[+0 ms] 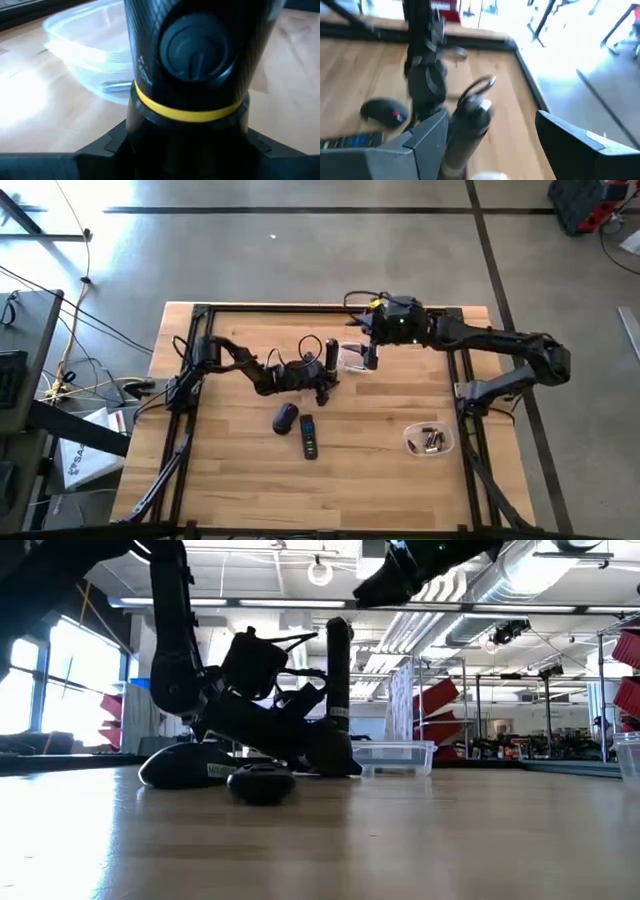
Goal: Insert battery
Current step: Close the flashlight battery compartment
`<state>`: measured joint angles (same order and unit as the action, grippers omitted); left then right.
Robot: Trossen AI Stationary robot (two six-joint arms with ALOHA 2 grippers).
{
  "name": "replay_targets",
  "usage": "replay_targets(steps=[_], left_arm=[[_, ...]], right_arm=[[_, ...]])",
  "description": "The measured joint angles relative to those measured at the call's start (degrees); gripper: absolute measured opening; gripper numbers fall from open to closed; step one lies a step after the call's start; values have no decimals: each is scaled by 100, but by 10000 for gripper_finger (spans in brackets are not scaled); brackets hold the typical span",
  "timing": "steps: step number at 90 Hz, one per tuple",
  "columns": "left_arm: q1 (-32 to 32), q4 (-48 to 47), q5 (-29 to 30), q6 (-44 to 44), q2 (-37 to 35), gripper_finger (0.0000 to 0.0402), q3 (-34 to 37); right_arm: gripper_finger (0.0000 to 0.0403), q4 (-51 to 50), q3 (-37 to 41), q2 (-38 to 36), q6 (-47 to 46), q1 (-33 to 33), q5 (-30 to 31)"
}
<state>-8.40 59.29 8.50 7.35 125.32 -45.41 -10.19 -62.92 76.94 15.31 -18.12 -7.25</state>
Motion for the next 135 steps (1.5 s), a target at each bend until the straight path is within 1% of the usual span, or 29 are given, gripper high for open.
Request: replay_targets(steps=[7,17,29,38,54,74,91,99,115,126,135], left_arm=[[69,2,5,43,0,191,0],[165,2,57,92,0,191,0],[217,-14,82,142,0,191,0],[225,-20,84,140,0,191,0],[225,-55,82,140,-2,191,-2],[225,-83,76,92,-3,191,-4],[223,-77,71,118,-4,191,-7],[221,-23,50,122,-4,191,-1],[215,44,-118,96,-2,191,4],[201,63,-191,-10,2,191,4],[201,105,-175,-109,9,191,11]], right_arm=[[261,369,-2,181,-62,-58,-394],[248,564,0,521,-269,-145,-930],[227,734,0,763,-444,-194,-1261],[206,840,0,878,-529,-189,-1389],[165,915,0,1093,-649,-192,-1421],[128,837,0,1076,-688,-260,-1470],[122,715,-2,1080,-722,-353,-1636],[122,675,-4,1080,-557,-356,-1653],[121,587,-9,1080,39,-360,-1888],[120,666,-9,1153,310,-358,-2127],[120,857,-17,1357,321,-391,-2642]])
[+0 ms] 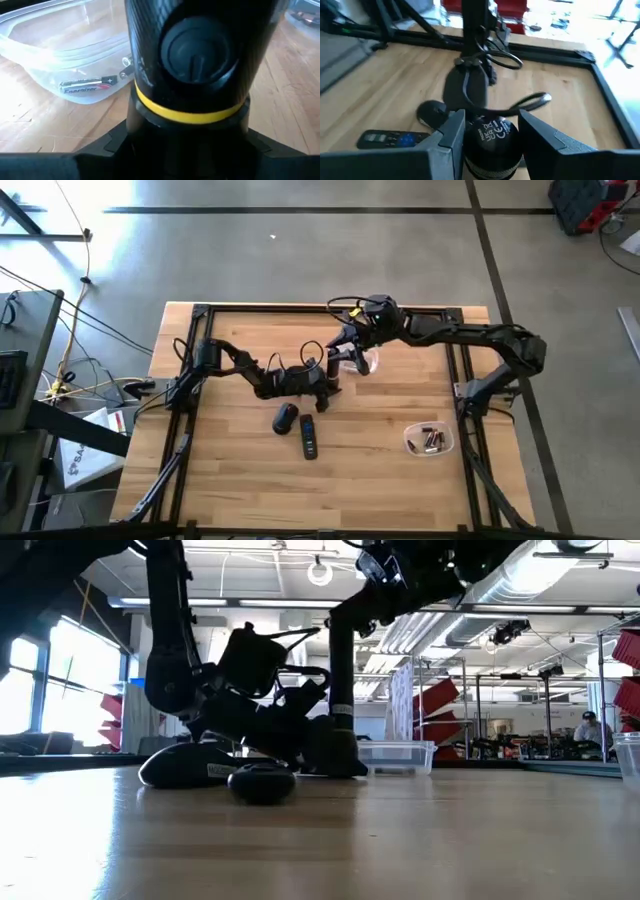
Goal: Insert battery
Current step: Close the flashlight battery compartment
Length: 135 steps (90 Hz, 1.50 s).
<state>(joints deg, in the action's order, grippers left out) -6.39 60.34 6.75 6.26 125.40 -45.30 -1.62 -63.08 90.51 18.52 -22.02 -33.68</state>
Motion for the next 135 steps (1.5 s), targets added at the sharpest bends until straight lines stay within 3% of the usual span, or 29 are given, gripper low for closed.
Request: replay_targets(steps=[31,64,87,135], left_arm=[[42,111,-20,-288,7,191,42],[40,358,-237,-276,22,191,96],[2,280,-167,-500,22,191,96],[-109,294,-96,-638,11,191,90]], right_arm=[[119,219,6,281,271,-286,-1344],[119,268,6,435,1286,-341,-1891],[119,408,1,727,1289,-466,-2601],[119,399,8,729,1286,-472,-2481]])
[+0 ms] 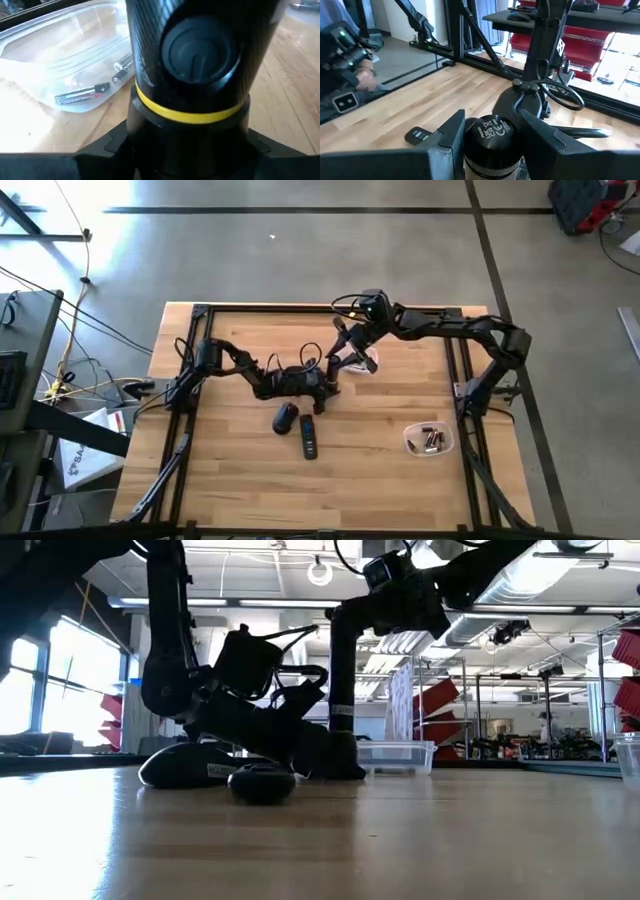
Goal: Insert battery
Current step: Close the flashlight battery compartment
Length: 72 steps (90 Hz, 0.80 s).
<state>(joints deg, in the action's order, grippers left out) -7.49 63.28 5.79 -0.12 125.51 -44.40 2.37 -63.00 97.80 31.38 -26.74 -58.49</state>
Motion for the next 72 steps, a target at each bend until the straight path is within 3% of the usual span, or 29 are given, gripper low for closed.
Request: replay_targets(steps=[29,72], left_arm=[[0,12,203,98,0,191,0],[-151,14,880,152,0,191,0]], right_arm=[[119,62,0,44,-261,2,323],[119,340,-11,31,-721,9,1567]])
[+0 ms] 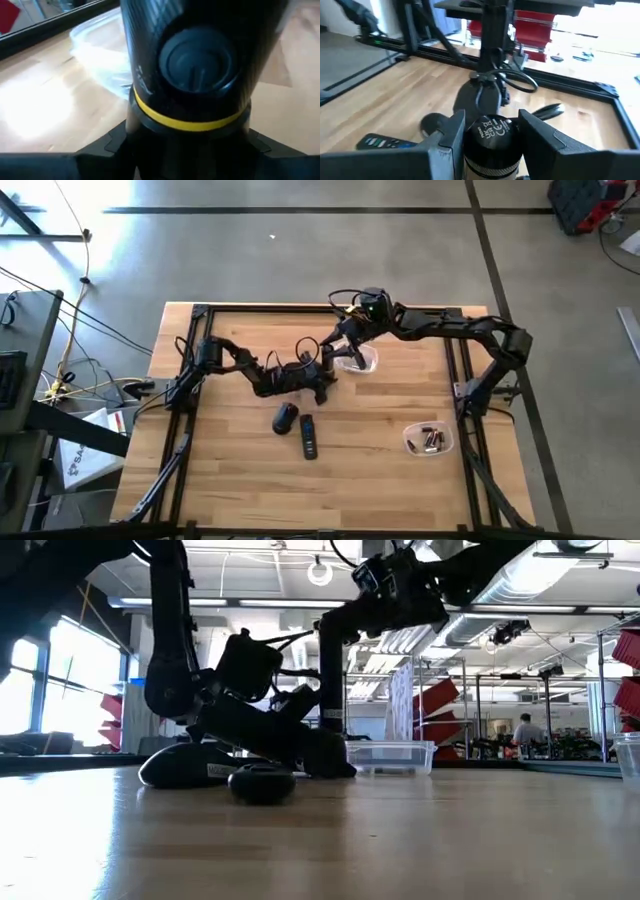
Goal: Insert battery
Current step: Close the flashlight battery compartment
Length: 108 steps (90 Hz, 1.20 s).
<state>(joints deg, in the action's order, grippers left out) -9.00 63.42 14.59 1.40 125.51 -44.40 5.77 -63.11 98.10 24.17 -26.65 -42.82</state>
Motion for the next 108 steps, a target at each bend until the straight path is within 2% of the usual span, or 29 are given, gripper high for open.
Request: replay_targets(steps=[57,84,108], left_arm=[[-85,-52,753,175,-61,191,39],[-124,-60,1337,181,-61,191,-6],[-133,-220,1412,352,-61,192,-151]], right_arm=[[119,270,-4,-13,-814,37,1425],[119,380,-7,-25,-1338,207,2878],[119,475,-4,-28,-2107,362,4412]])
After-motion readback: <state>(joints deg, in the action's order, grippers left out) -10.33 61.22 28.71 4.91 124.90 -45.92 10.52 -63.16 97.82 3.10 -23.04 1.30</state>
